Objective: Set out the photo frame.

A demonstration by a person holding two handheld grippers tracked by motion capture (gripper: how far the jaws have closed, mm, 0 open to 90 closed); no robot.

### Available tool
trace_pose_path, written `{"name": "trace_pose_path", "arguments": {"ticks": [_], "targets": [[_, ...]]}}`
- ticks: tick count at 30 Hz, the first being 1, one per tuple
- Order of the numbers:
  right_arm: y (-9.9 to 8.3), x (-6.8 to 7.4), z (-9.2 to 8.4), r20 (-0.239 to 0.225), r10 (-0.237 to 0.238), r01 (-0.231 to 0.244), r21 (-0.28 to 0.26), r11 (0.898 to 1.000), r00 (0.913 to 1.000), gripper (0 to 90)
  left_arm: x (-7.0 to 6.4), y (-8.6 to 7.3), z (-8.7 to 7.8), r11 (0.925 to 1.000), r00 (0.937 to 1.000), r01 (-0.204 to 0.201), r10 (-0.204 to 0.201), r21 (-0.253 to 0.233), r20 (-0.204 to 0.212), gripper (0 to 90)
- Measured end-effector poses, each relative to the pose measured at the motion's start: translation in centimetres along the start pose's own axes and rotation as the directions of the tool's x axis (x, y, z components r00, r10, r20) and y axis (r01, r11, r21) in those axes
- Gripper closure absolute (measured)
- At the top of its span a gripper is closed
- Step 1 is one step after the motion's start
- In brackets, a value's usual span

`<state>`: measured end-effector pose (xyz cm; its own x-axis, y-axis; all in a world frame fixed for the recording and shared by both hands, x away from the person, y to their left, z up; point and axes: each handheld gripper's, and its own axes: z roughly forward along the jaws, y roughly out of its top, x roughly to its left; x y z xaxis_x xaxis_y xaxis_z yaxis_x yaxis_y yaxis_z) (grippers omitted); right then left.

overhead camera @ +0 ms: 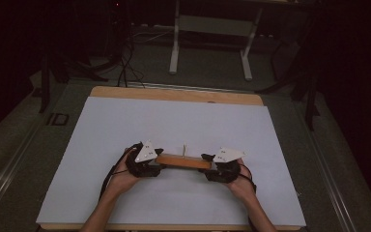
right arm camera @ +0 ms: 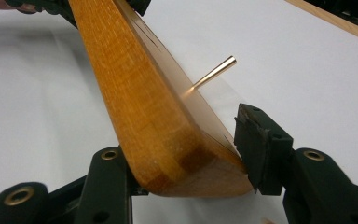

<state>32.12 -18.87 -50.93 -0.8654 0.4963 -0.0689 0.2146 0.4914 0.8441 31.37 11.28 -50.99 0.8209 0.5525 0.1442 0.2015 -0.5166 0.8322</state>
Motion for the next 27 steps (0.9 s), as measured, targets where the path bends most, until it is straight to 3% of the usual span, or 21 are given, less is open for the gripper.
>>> {"name": "trace_pose_path", "arguments": {"ticks": [14, 27], "targets": [[0.1, -0.8, -0.4, -0.014, 0.038, -0.038, -0.034, 0.999, 0.9992, 50.9, -0.1, 0.5, -0.2, 0.9997, 0.9997, -0.023, 0.023, 0.006, -0.01, 57.6], [0.3, -1.2, -0.6, -0.03, 0.038, -0.04, -0.048, 0.998, 0.9988, 51.1, 0.0, 0.9, -0.7, 0.9995, 0.9994, -0.031, 0.031, 0.007, 0.017, 60.0]]}}
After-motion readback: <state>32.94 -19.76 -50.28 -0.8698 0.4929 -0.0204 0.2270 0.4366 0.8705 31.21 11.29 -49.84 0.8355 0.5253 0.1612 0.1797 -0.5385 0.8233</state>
